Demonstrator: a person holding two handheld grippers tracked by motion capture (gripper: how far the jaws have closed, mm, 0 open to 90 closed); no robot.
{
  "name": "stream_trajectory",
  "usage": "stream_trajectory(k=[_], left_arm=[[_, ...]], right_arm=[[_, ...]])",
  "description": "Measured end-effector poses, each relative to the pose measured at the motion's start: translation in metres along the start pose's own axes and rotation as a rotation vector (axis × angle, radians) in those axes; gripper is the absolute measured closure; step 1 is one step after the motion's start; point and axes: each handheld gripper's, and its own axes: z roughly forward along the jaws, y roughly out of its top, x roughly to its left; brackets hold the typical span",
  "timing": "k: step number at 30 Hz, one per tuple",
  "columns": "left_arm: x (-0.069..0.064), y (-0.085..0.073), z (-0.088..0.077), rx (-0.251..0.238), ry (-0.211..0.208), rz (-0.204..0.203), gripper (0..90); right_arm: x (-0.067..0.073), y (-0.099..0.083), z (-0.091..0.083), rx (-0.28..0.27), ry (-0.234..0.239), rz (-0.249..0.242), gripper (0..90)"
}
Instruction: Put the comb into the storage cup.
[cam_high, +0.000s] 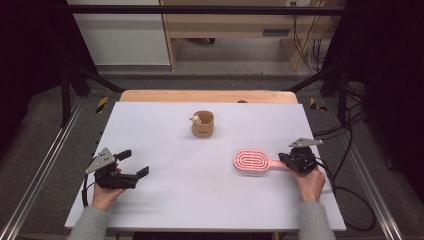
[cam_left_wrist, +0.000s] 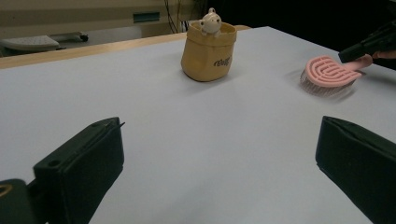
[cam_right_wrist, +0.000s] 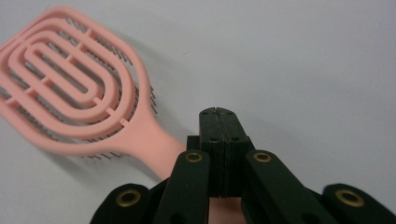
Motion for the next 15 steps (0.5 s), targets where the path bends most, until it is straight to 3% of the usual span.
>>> stream_trajectory(k=[15], left_arm=[[0.0007, -0.0005, -0.0007, 0.000, 0.001, -0.003, 1.0]], right_arm=[[0.0057, -0.0088, -0.0084, 0.018, 0.015, -0.009, 90.0]])
